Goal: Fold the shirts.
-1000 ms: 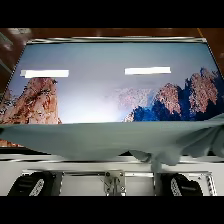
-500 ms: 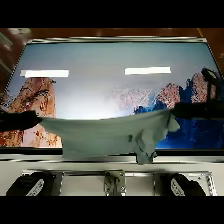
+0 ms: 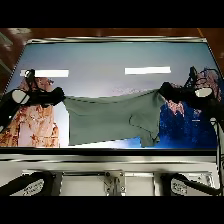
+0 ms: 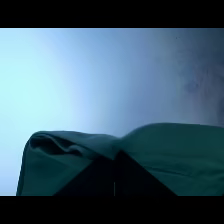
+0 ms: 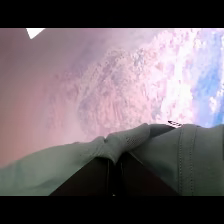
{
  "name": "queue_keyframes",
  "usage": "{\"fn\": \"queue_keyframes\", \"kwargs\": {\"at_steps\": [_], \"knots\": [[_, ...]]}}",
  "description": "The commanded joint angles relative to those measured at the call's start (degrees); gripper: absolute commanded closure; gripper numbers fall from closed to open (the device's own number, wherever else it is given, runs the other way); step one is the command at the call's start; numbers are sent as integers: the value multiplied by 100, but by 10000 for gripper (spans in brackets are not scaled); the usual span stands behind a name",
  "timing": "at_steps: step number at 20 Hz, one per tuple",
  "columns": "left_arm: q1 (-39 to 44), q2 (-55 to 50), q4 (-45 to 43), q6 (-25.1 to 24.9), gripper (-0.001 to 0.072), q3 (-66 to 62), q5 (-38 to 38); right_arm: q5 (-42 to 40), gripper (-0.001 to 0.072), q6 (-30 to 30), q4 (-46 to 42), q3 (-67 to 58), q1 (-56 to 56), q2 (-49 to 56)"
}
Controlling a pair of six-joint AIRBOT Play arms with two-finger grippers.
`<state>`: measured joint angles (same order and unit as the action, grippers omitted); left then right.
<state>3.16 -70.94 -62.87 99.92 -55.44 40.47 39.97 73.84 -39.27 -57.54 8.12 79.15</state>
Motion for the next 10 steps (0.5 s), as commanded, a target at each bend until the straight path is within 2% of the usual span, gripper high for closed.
{"fn": "queue_keyframes", "kwargs": {"at_steps": [1, 2, 3, 4, 5, 6, 7, 10], "knots": [[125, -769, 658, -24, 668, 4, -238, -94, 626, -9, 289, 4, -181, 472], [151, -894, 693, -28, 557, 2, -59, -98, 476, 109, 328, 4, -227, 483], [116, -933, 680, -28, 326, 0, 118, -94, 122, 155, 555, 2, -223, 463], [-37, -916, 678, -26, 155, -31, 393, -26, 18, 149, 859, -28, -133, 413], [-273, -894, 675, -37, 108, -129, 824, 214, 18, 120, 944, -129, 20, 330], [-614, -887, 675, -243, 109, -304, 1478, 586, 18, -15, 848, -291, 236, 201], [-986, -879, 675, -649, 109, -490, 2212, 1021, 18, -142, 682, -442, 476, 59], [-1939, -649, 664, -1648, 111, -614, 3856, 2524, 20, -146, -702, -741, 1318, -446]]}}
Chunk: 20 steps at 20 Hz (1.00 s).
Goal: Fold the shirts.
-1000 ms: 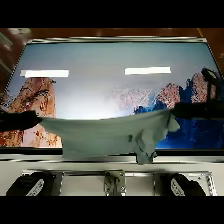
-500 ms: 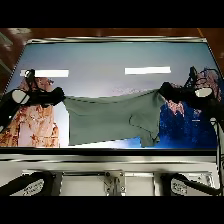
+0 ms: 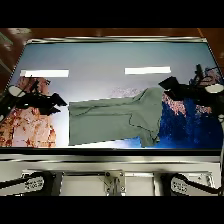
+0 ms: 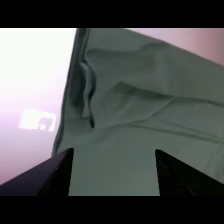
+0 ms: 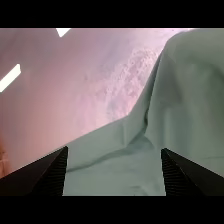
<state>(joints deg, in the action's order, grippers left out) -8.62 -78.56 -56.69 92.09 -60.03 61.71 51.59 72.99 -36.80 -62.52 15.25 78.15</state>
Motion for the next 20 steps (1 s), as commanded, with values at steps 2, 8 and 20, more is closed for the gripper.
{"fn": "queue_keyframes", "kwargs": {"at_steps": [2, 8, 20], "knots": [[-1189, 398, -39, -1110, 109, 142, 2109, 2463, 20, 87, -2343, -245, 1064, -595], [-1360, 597, 94, -1421, -7, 2149, 1294, 3440, 20, 90, -2966, 140, 1574, -695], [-212, 57, 1335, -1963, -1, 2909, -109, 2771, 21, 87, -1768, 380, 1561, -695]]}}
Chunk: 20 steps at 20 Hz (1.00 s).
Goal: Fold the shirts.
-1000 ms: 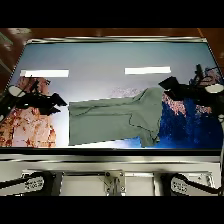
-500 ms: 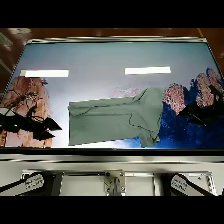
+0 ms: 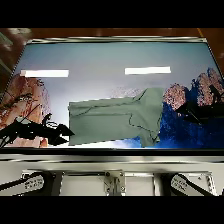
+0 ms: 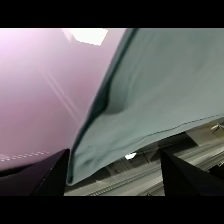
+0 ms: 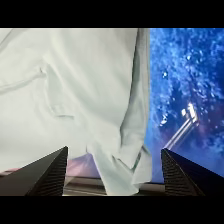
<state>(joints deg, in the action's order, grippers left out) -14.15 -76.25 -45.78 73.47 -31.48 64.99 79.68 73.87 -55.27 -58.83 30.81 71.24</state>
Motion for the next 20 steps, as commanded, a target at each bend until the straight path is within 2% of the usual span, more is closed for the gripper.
{"fn": "queue_keyframes", "kwargs": {"at_steps": [1, 2, 4, 5, 6, 7, 9, 15, 20], "knots": [[459, -232, 382, -98, 2, 55, -485, -28, 21, 2, 79, 11, 4, -4], [566, -291, 522, -83, 63, 55, -549, -17, 21, 0, 79, 11, 4, -4], [673, -317, 809, -81, 474, 52, -675, 74, 20, 0, 50, 11, 4, -4], [678, -317, 984, -85, 598, 50, -717, 195, 21, 4, -155, 17, 4, -4], [680, -317, 1091, -94, 604, 50, -743, 328, 20, 50, -540, 17, 4, 2], [680, -313, 1134, -133, 654, 50, -734, 461, 20, 162, -986, 72, 4, 2], [680, -293, 1134, -249, 672, 48, -616, 643, 20, 168, -1274, 369, 9, 2], [680, -264, 1132, -407, 673, 22, -337, -129, 20, -107, 103, 1950, 2, 2], [680, -81, 1132, -407, 673, 9, -339, -789, 20, -227, 245, 2673, 2, 2]]}}
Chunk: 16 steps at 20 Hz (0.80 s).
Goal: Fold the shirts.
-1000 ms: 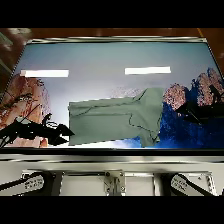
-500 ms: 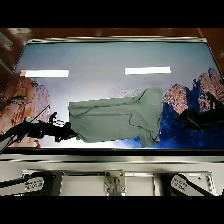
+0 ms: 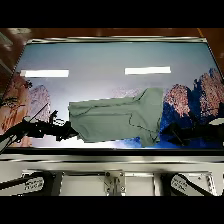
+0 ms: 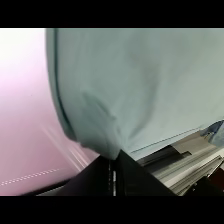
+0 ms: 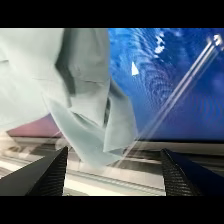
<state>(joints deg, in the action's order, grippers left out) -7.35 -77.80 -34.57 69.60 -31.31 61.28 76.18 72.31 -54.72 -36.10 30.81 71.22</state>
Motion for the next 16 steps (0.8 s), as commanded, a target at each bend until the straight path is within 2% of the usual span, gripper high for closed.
{"fn": "queue_keyframes", "kwargs": {"at_steps": [1, 5, 8, 13, 14, 15, 16], "knots": [[0, 83, 11, -20, 673, -9, 44, -540, 21, -83, 186, 463, 2, 4], [0, 83, 11, -20, 673, -9, 44, -872, 21, -87, 127, 505, -203, 4], [-13, 83, 11, -13, 673, -9, 42, -1349, 21, -28, 59, 503, -1102, 4], [-13, 83, 11, -61, 673, -9, 13, -1947, 22, 474, 87, 503, -1768, 4], [-13, 83, 11, -103, 673, -11, -4, -1969, 130, 507, 87, 503, -1825, 4], [-13, 85, 11, -103, 674, -24, -22, -1941, 363, 507, 96, 503, -1829, 2], [-13, 114, 9, -131, 674, -70, -28, -1845, 652, 503, 120, 496, -1825, -4]]}}
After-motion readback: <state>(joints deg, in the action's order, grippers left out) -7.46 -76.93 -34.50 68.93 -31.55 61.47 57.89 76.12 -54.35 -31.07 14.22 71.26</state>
